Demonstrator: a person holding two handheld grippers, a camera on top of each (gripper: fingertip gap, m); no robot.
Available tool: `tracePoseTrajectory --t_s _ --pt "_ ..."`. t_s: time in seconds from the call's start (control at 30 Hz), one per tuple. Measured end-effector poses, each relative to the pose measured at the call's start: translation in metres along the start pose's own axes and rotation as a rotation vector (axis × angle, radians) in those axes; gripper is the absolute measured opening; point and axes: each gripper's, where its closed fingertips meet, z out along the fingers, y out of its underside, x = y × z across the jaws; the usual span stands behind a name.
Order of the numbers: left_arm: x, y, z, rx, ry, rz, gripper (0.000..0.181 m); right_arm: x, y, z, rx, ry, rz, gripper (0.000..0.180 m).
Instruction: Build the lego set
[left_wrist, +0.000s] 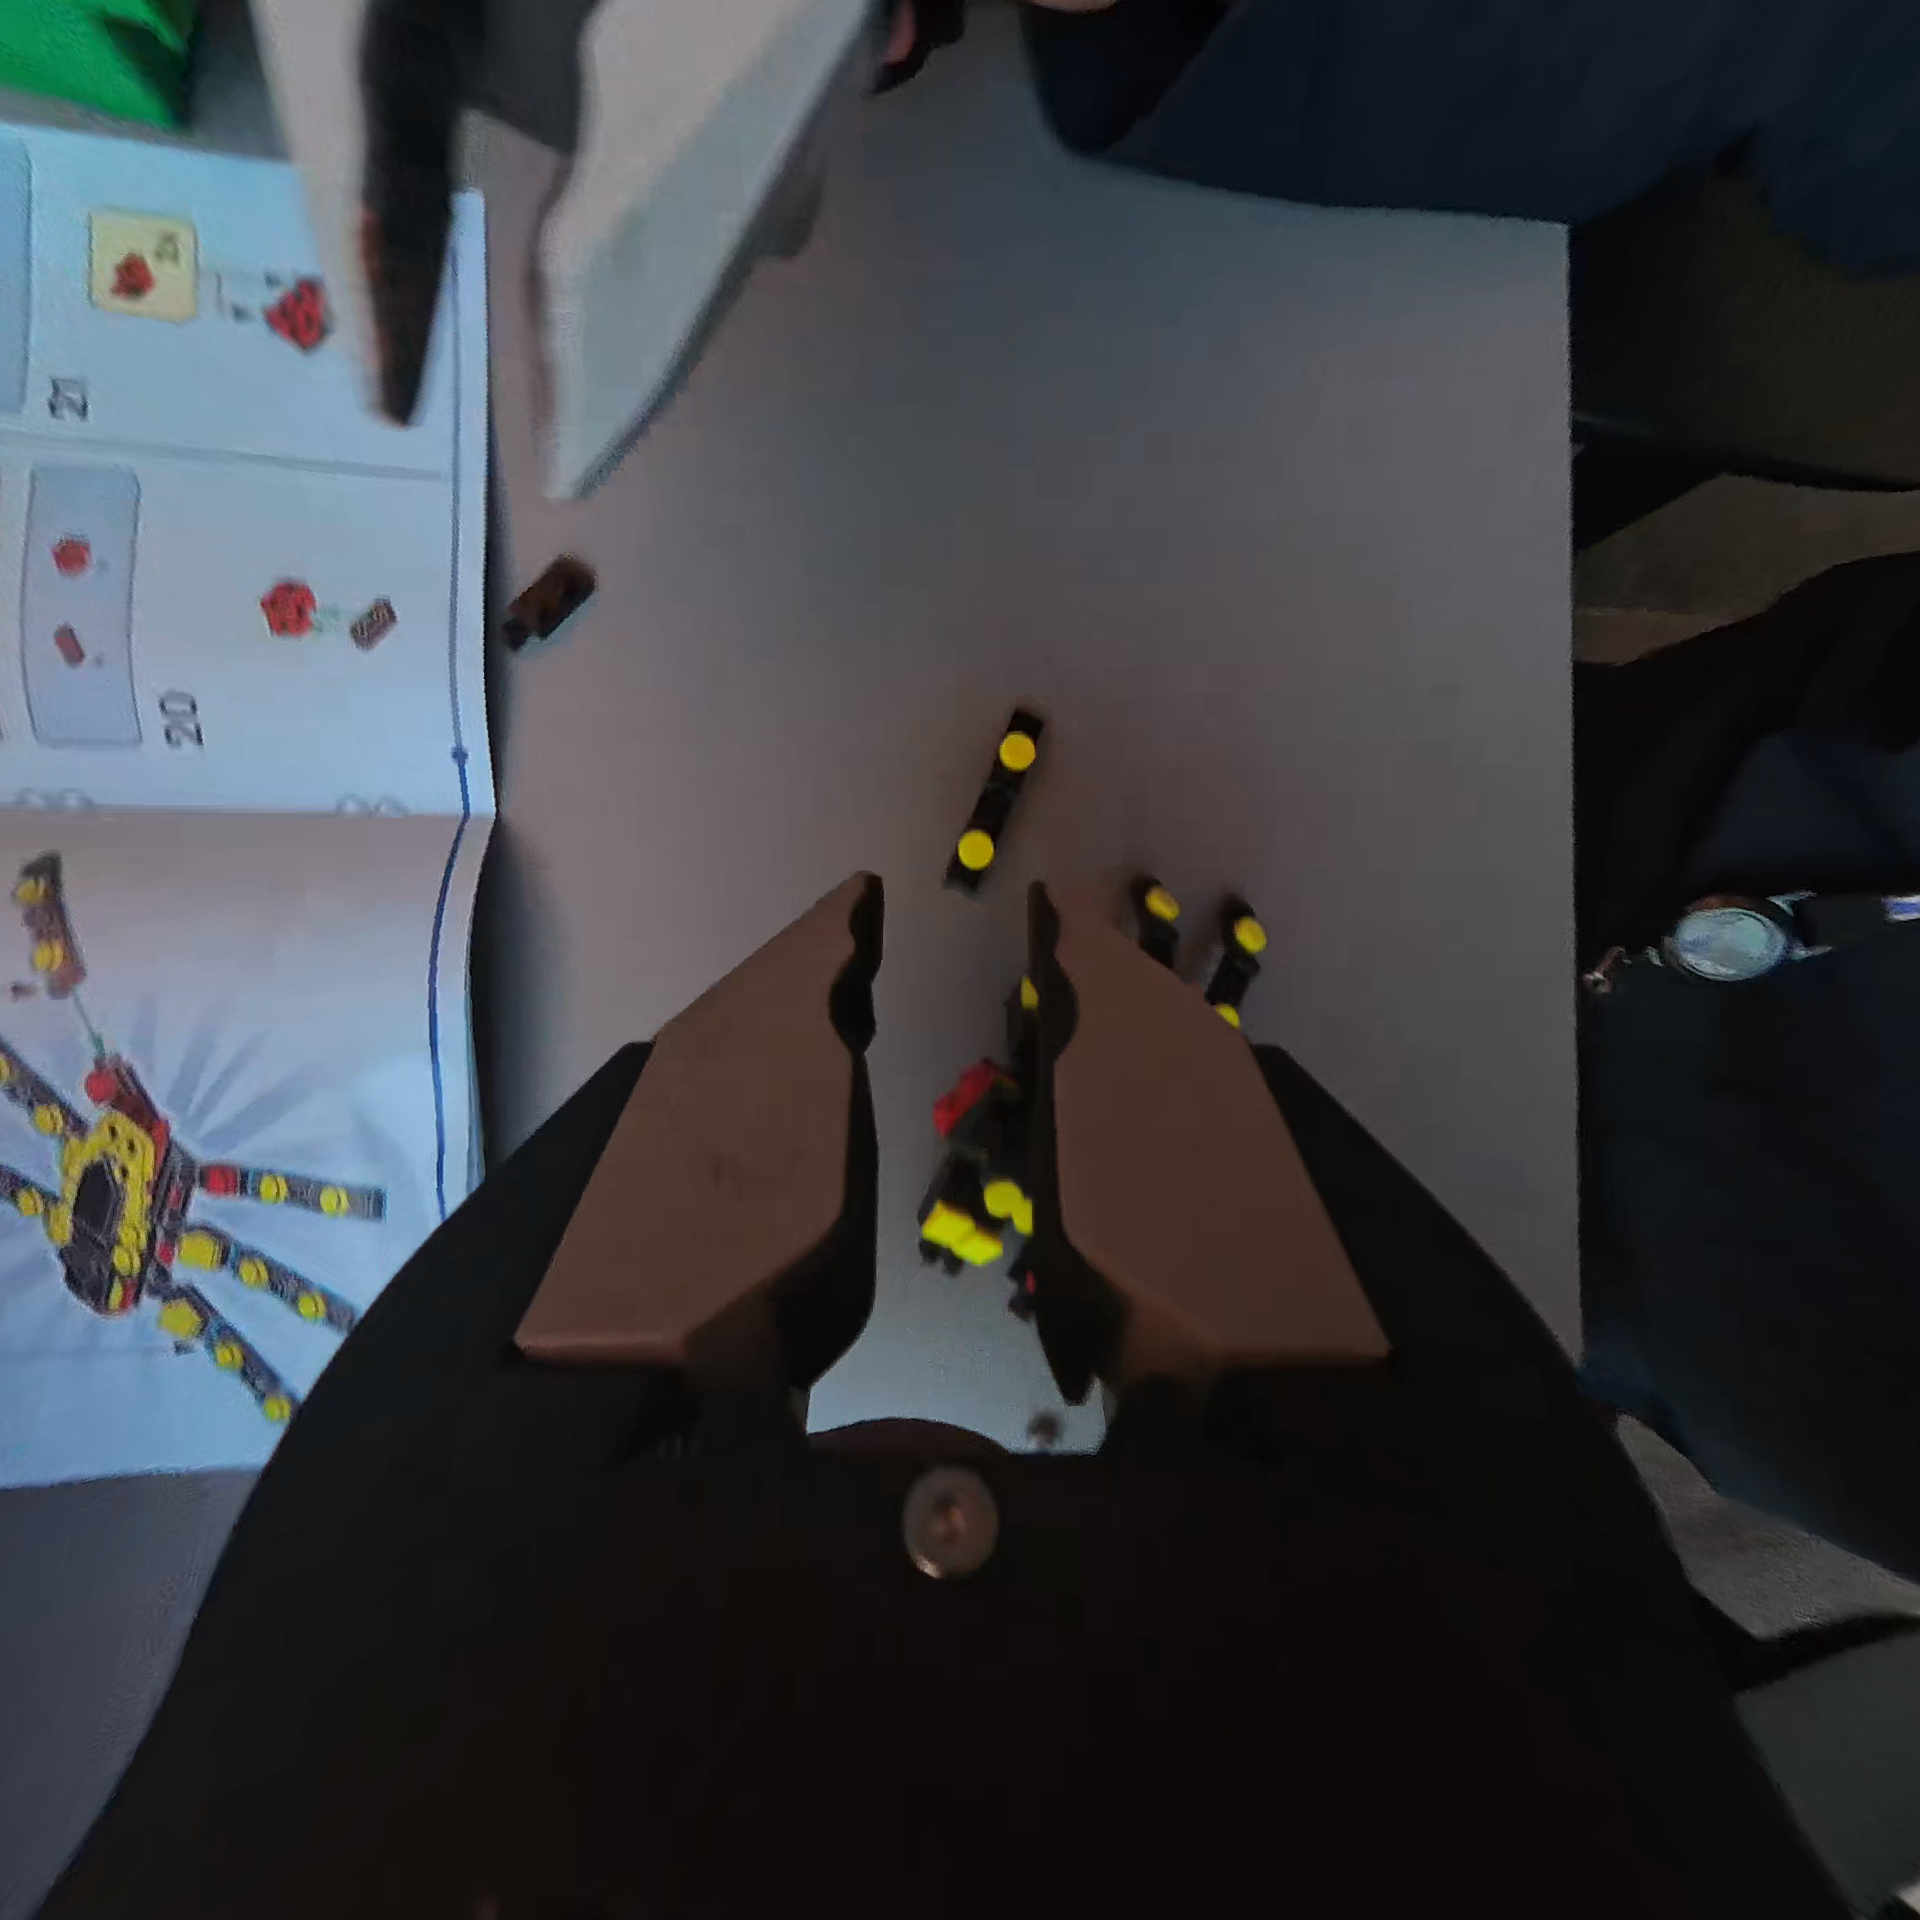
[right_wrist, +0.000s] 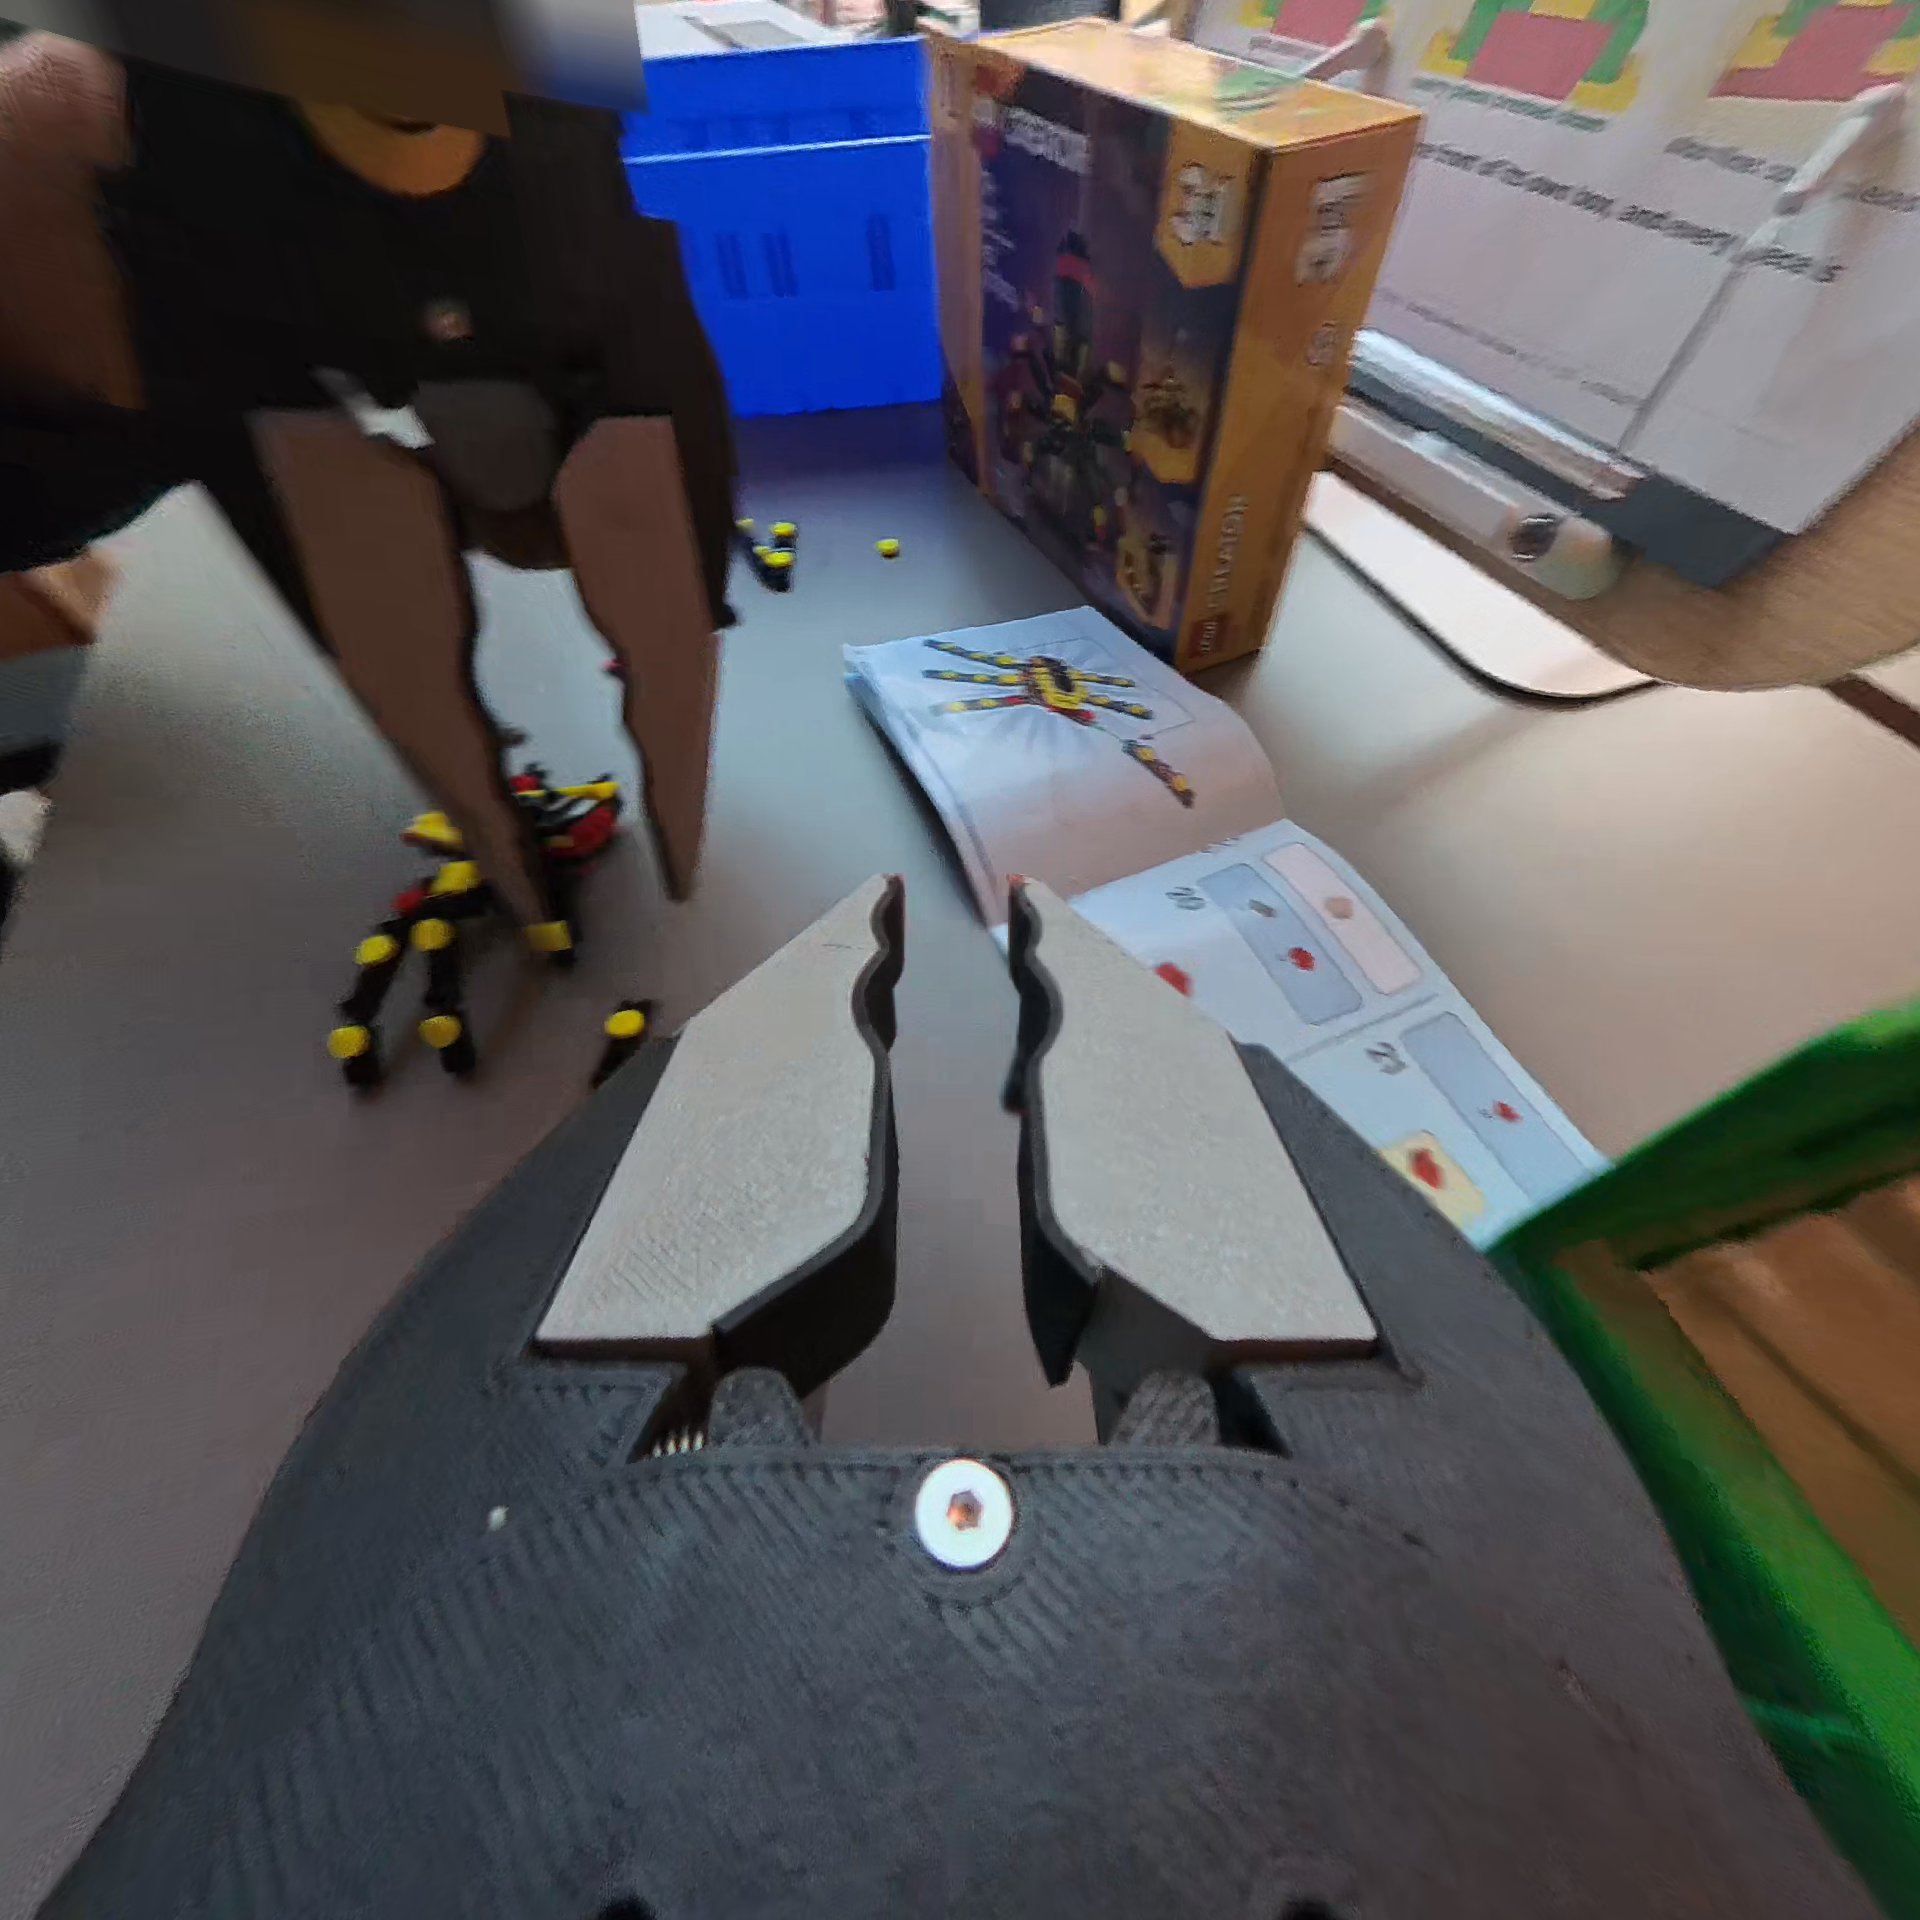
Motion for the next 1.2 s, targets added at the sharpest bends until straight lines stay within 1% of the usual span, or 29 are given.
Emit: tracePoseTrajectory --t_s 0.1,0.17,0.3,0.4,0.43,0.53,0.6,0.67,0.7,0.8,0.97,1.0,1.1,1.2 --pt "-0.004 0.023 -0.015 0.015 0.043 -0.066 0.028 -0.044 0.002 0.004 -0.041 -0.201 -0.001 0.024" --pt "-0.006 0.035 -0.02 0.043 0.062 -0.097 0.029 -0.065 0.014 0.008 -0.113 -0.27 -0.005 0.026" --pt "0.008 0.045 -0.023 0.131 0.181 -0.132 0.03 -0.08 0.042 0.019 -0.266 -0.273 -0.058 0.026" --pt "0.011 0.049 -0.018 0.139 0.241 -0.165 0.033 -0.087 0.057 0.025 -0.352 -0.295 -0.058 0.027" --pt "0.013 0.05 -0.016 0.136 0.262 -0.172 0.033 -0.087 0.062 0.027 -0.379 -0.293 -0.068 0.024" --pt "0.02 0.046 -0.011 0.134 0.338 -0.181 0.035 -0.087 0.066 0.031 -0.399 -0.267 -0.102 0.016" --pt "0.025 0.043 -0.009 0.12 0.385 -0.19 0.035 -0.088 0.066 0.03 -0.402 -0.274 -0.111 0.018" --pt "0.029 0.044 -0.006 0.092 0.417 -0.19 0.027 -0.092 0.064 0.029 -0.393 -0.29 -0.119 0.023" --pt "0.032 0.043 -0.005 0.087 0.429 -0.185 0.027 -0.096 0.061 0.029 -0.377 -0.306 -0.118 0.025" --pt "0.034 0.041 -0.005 0.115 0.411 -0.16 0.028 -0.109 0.048 0.028 -0.317 -0.374 -0.081 0.03" --pt "0.036 0.029 -0.017 0.274 0.3 -0.081 0.027 -0.134 0.026 0.028 -0.215 -0.527 0.025 0.032" --pt "0.036 0.027 -0.02 0.3 0.269 -0.064 0.027 -0.136 0.023 0.031 -0.207 -0.539 0.052 0.034" --pt "0.038 0.019 -0.029 0.383 0.189 -0.021 0.019 -0.137 0.023 0.038 -0.218 -0.557 0.124 0.032" --pt "0.039 0.019 -0.034 0.405 0.142 -0.016 0.016 -0.138 0.027 0.039 -0.235 -0.569 0.138 0.032"
